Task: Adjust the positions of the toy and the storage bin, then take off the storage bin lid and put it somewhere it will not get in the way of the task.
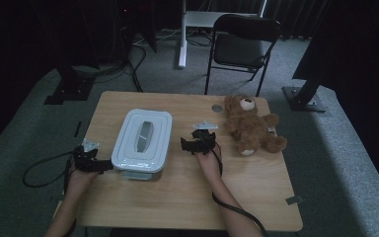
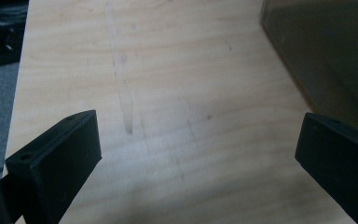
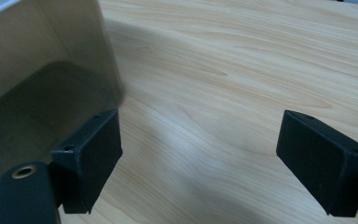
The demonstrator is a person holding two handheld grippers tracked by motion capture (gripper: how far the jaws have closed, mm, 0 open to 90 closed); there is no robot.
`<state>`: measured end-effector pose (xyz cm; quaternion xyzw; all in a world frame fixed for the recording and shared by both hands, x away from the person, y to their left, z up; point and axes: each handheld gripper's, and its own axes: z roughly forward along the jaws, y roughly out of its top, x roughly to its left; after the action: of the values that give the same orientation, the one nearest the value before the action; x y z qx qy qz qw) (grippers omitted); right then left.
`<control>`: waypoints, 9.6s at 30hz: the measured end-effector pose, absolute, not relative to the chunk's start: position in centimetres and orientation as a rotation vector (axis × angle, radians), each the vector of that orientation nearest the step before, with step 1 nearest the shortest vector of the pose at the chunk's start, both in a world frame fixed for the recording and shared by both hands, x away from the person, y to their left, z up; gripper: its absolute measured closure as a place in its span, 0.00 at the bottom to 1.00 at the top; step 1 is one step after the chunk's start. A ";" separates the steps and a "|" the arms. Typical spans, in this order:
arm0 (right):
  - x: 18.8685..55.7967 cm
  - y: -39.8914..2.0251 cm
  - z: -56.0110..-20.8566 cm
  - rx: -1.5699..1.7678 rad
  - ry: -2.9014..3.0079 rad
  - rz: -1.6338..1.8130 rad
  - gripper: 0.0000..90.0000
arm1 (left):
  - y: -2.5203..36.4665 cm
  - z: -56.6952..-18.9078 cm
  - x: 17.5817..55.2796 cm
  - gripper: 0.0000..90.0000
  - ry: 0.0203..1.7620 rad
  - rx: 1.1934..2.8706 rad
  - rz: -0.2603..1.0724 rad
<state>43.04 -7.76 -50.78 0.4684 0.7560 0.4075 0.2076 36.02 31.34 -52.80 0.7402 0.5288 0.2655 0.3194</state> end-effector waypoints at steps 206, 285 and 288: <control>30.1 -29.3 -56.3 1.469 2.029 0.913 0.14 | 10.7 -41.9 33.2 0.75 0.804 2.005 0.213; 30.1 -29.3 -56.3 1.469 2.030 0.912 0.14 | 27.6 -47.0 28.6 0.80 0.997 1.900 0.216; 30.1 -29.3 -56.3 1.469 2.030 0.912 0.14 | 27.4 -48.1 29.1 0.80 1.004 1.907 0.184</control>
<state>30.13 -29.27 -56.34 0.5356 0.7398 0.3325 0.2353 29.06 27.45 -48.14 0.7781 0.4099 0.0749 0.4701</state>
